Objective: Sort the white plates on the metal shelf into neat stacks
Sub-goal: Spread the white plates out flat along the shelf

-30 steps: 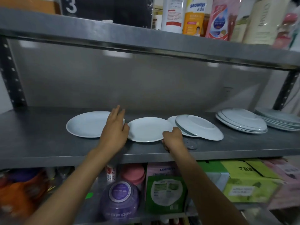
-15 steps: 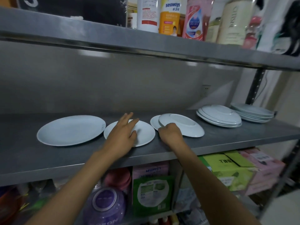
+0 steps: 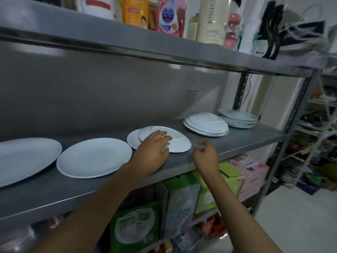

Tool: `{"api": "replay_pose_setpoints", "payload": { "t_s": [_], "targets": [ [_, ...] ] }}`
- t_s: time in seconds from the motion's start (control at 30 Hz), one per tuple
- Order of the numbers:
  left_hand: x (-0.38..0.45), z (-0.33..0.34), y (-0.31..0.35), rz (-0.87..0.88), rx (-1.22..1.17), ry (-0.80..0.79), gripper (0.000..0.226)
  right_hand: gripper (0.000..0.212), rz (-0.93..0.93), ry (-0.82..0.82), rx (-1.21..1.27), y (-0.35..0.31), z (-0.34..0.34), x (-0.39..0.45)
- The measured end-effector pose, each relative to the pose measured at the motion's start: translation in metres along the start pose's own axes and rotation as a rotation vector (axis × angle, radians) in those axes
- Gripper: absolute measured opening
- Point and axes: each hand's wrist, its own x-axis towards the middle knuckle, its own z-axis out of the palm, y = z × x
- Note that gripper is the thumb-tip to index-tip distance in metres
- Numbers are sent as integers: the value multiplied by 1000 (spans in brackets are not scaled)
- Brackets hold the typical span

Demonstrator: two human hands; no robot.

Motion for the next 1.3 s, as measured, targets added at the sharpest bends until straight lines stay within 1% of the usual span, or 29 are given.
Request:
{"api": "replay_pose_setpoints", "payload": {
  "t_s": [0.07,0.17,0.27,0.33,0.43,0.5,0.57,0.63,0.77,0.93,1.0,1.07,1.1,1.17,1.23,1.3],
  "targets": [
    [18,14,8,34,74,-60,47,27,-19,2,8,9,-6,3],
    [39,36,11,31,282,-174,62,28,-39,12,51,19,-10,9],
    [55,54,13,-41,427,-313,71,28,-68,21,81,29,-11,13],
    [61,60,15,-85,470,-349,69,28,-75,17,106,35,-10,15],
    [65,67,18,-72,567,-354,60,28,-63,11,142,43,-7,19],
    [65,70,19,-50,634,-349,59,29,-57,12,149,46,-6,24],
    [66,72,19,-13,710,-309,59,28,-61,25,159,47,-5,27],
    [66,70,14,33,736,-246,59,27,-87,58,188,48,-2,29],
    [67,60,1,108,708,-121,67,23,-109,129,214,44,6,31],
    [66,44,-2,118,670,-68,65,20,-101,114,256,31,16,29],
    [69,36,-3,148,645,1,61,21,-98,111,277,24,19,27],
    [70,25,-9,180,522,149,47,22,-99,110,293,18,21,26],
    [71,19,-13,191,438,231,46,21,-100,103,297,14,21,26],
    [68,4,-17,185,279,348,54,21,-95,73,323,9,22,24],
    [63,-14,-15,133,150,416,61,22,-85,30,348,0,23,20],
    [55,-30,-13,69,29,507,54,20,-95,-27,360,-8,26,15]
  ]
}}
